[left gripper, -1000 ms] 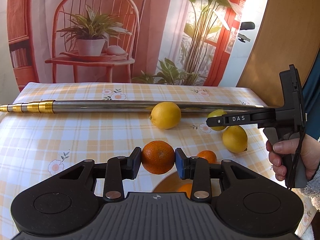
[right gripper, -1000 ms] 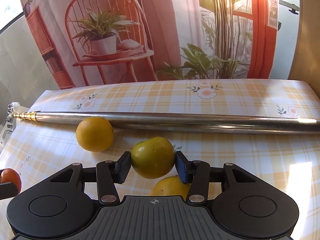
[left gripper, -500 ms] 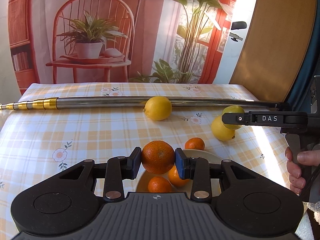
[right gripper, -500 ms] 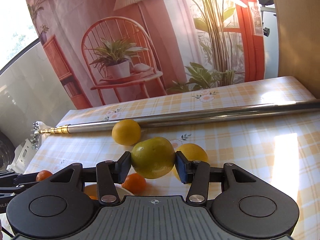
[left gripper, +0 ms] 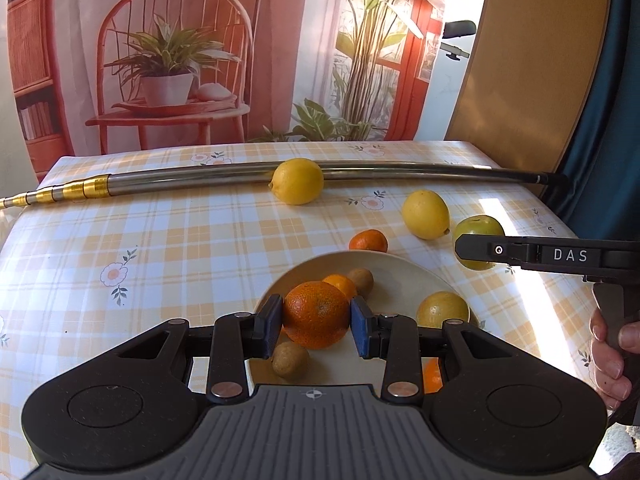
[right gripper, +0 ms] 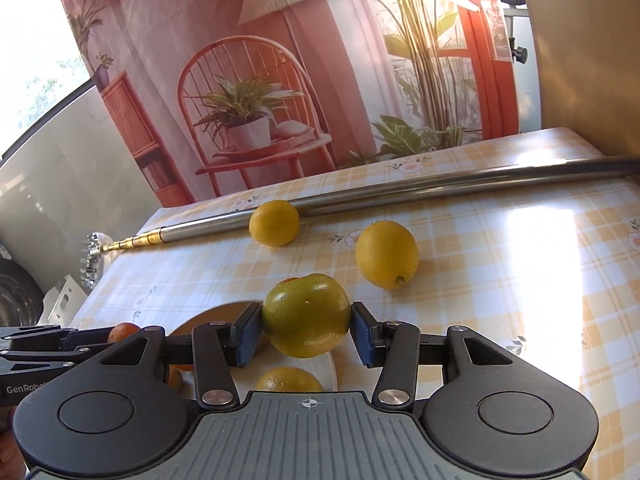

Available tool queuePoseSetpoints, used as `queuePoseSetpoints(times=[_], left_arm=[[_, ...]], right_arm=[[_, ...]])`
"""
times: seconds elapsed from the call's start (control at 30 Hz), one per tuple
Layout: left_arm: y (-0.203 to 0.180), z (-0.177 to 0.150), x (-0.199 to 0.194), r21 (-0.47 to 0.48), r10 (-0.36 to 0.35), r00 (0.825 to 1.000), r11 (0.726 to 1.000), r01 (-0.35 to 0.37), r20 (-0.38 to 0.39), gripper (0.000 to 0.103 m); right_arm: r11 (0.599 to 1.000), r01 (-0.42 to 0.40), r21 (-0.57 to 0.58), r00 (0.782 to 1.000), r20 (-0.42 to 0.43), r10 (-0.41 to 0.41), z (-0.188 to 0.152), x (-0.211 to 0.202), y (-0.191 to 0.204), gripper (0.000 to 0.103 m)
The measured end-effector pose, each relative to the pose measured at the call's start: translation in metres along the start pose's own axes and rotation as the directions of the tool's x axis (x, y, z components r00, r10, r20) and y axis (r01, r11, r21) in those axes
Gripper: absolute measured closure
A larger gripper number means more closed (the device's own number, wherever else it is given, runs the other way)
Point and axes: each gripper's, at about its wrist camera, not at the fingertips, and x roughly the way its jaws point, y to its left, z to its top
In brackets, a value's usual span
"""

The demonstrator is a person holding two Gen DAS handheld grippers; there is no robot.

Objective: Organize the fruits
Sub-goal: 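Carry the orange and the green-yellow fruit over the white plate with both tools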

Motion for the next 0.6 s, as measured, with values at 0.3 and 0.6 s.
queuePoseSetpoints(times=[0.3,0.6], left_arm=[[0.003,-0.012,0.005,-0.010,0.002,0.999,1.000,-0.002,-0.039,0.065],[-0.001,-0.018,0.010,0.007,0.005,0.998,1.000,-0.004,-0.065,0.065]], right_arm=[[1.000,-0.007,-0.017,1.000,-0.016,0.007,-0.009,-0.001,0.008,0.059],[1.000,-0.011,-0.020,1.000,-0.024,0.010,-0.011,0.003,0.009,0.059]])
